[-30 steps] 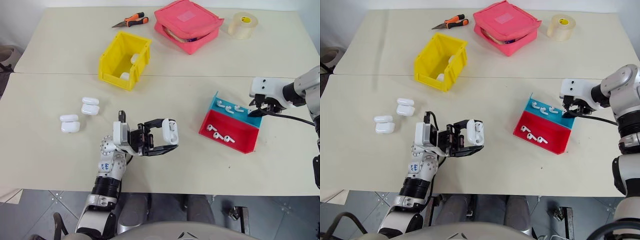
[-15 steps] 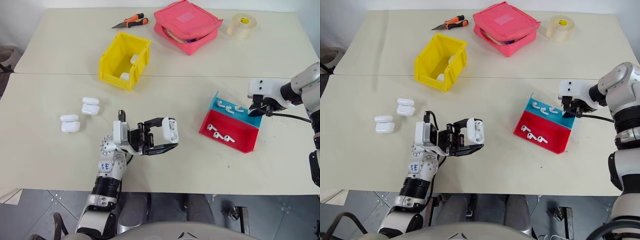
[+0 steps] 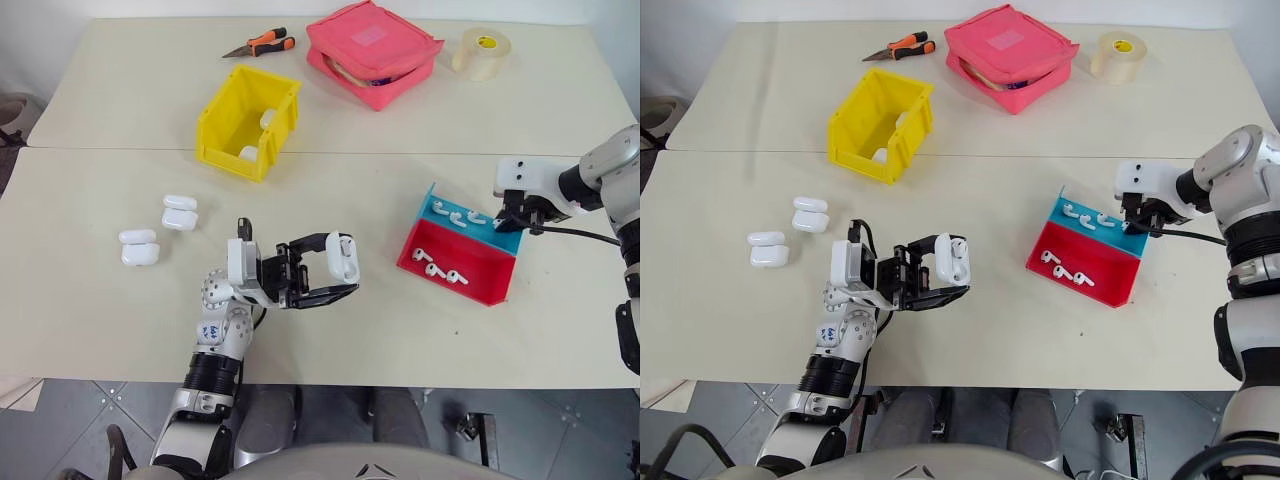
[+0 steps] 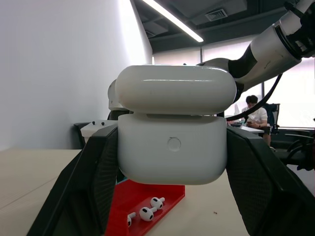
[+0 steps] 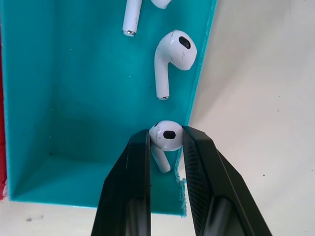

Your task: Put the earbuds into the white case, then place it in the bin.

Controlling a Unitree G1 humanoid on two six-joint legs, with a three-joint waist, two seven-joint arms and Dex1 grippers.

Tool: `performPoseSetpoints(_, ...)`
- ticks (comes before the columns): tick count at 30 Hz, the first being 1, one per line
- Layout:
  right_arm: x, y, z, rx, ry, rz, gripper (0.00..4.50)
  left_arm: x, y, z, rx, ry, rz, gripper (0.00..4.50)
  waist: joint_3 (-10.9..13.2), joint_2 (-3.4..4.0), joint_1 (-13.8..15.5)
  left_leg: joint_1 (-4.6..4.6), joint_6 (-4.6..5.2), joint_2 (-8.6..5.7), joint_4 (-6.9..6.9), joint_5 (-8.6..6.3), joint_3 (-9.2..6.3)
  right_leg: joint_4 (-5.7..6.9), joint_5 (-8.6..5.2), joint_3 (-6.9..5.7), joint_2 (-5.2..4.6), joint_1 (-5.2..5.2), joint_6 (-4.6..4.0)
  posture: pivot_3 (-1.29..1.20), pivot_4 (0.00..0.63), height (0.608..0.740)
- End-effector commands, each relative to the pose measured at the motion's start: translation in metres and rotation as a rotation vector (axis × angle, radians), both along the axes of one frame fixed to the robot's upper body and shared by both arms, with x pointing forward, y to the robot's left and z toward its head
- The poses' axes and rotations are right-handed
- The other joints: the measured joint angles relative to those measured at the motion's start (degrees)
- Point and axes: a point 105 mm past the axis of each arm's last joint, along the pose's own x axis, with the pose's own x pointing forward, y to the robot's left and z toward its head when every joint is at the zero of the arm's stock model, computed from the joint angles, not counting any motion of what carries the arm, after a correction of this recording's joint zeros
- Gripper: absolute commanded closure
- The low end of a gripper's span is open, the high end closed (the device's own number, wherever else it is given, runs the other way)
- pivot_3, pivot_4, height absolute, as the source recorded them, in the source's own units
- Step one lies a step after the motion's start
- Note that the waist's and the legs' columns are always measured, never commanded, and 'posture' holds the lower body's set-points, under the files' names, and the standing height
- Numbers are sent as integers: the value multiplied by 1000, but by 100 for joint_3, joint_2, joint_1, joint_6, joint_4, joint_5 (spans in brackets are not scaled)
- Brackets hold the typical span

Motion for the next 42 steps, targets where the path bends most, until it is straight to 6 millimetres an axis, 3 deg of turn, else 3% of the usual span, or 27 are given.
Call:
performPoseSetpoints(1, -3, 0, -8, 18, 2, -11, 3933, -4, -2, 9, -12, -35, -12, 1695, -1, -1, -4, 0, 0, 1, 0, 0, 0, 0, 0, 0, 0, 0, 0, 0, 150, 740)
performPoseSetpoints(11, -21, 12, 46, 242, -230, -6, 3933, -4, 0, 14, -4, -35, -35, 1695, 7, 12, 38, -10, -1, 0, -3, 0, 2, 1, 0, 2, 0, -15, 0, 0, 150, 740)
performPoseSetpoints(15, -42, 42, 61, 534, -314, 74, 3933, -2, 1, 18, -5, -27, -43, 1695, 7, 12, 41, -16, -1, 0, -3, 0, -2, 1, 0, 0, 0, -17, 0, 0, 150, 740)
performPoseSetpoints(18, -58, 57, 62, 719, -339, 79, 3933, 0, 2, 21, -4, -21, -52, 1695, 7, 11, 49, -16, -1, 0, 0, 0, -2, 4, 1, -1, 0, -15, 0, 0, 150, 740)
performPoseSetpoints(22, -83, 84, 77, 1094, -380, 109, 3933, 4, 1, 24, 0, -8, -69, 1695, 7, 11, 50, -15, -1, 1, 4, 0, -4, 13, 1, 2, 0, -16, 1, 0, 150, 740)
performPoseSetpoints(31, -130, 143, 78, 1564, -152, 128, 3933, 13, -2, 27, 6, 13, -88, 1695, 7, 12, 45, -8, -1, -1, 7, 0, -7, 30, -1, 7, 0, -18, -4, 0, 150, 740)
performPoseSetpoints(35, -146, 177, 70, 1619, -36, 188, 3933, 15, -2, 29, 8, 31, -100, 1695, 6, 12, 34, -2, -1, -2, 3, 0, -8, 34, -3, 9, 0, -18, -8, 0, 150, 740)
performPoseSetpoints(42, -145, 191, 62, 1631, -26, 176, 3933, 17, -8, 37, 4, 36, -106, 1695, 6, 12, 33, -2, 0, -7, 1, 0, -3, 36, -4, 12, 1, -18, -8, 0, 150, 740)
